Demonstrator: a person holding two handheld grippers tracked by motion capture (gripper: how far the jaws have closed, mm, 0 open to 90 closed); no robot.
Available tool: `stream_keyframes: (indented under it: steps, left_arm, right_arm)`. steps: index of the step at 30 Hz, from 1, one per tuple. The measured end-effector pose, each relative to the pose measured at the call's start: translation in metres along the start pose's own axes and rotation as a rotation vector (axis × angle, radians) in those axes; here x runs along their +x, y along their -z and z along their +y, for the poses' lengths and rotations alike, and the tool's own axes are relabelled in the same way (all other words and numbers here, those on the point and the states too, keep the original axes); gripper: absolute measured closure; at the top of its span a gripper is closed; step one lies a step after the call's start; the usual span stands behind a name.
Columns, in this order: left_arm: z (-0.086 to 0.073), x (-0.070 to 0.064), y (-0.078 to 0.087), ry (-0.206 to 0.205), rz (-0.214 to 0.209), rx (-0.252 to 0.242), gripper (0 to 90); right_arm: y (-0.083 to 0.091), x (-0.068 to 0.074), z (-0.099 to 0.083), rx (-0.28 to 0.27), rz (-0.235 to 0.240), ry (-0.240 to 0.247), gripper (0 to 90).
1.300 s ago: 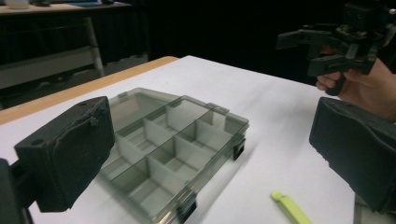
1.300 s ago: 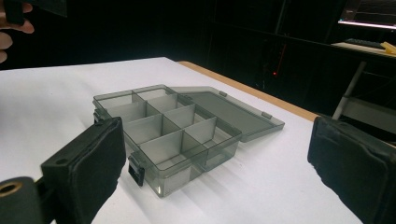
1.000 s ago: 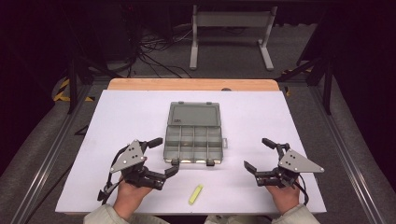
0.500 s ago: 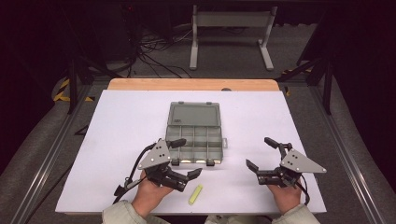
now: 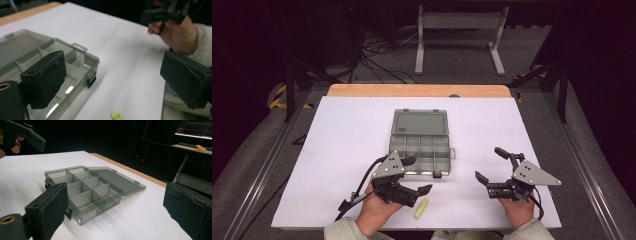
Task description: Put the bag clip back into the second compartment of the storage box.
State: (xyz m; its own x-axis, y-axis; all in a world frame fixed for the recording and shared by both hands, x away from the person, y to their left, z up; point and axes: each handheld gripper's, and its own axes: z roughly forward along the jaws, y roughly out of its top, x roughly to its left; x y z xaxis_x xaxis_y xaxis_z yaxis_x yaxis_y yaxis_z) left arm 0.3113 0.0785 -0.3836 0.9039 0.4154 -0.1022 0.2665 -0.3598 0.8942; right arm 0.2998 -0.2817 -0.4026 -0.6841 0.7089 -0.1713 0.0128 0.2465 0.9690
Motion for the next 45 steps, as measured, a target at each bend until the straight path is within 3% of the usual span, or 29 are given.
stream_keyframes:
  steps: [12, 16, 22, 35, 36, 45]
  left_arm:
    - [-0.009, -0.007, -0.014, 0.009, 0.051, 0.189, 9.7]
    - [-0.011, -0.004, -0.019, 0.048, 0.035, 0.238, 10.7]
    - [-0.014, -0.004, -0.025, 0.073, 0.034, 0.313, 10.3]
    - [-0.019, -0.006, -0.038, 0.092, -0.007, 0.467, 11.8]
    - [-0.019, -0.005, -0.039, 0.080, -0.007, 0.475, 11.8]
    - [-0.022, -0.007, -0.046, 0.100, -0.040, 0.553, 15.2]
  right_arm:
    - [-0.002, 0.002, 0.000, 0.014, 0.002, 0.009, 6.8]
    - [-0.002, 0.003, 0.001, 0.023, 0.004, 0.015, 6.8]
    - [-0.002, 0.003, 0.001, 0.026, 0.003, 0.014, 6.8]
    - [-0.003, 0.003, 0.000, 0.026, 0.007, 0.012, 6.9]
    - [-0.003, 0.003, 0.000, 0.027, 0.008, 0.010, 6.9]
    - [-0.003, 0.003, 0.000, 0.029, 0.010, 0.008, 6.9]
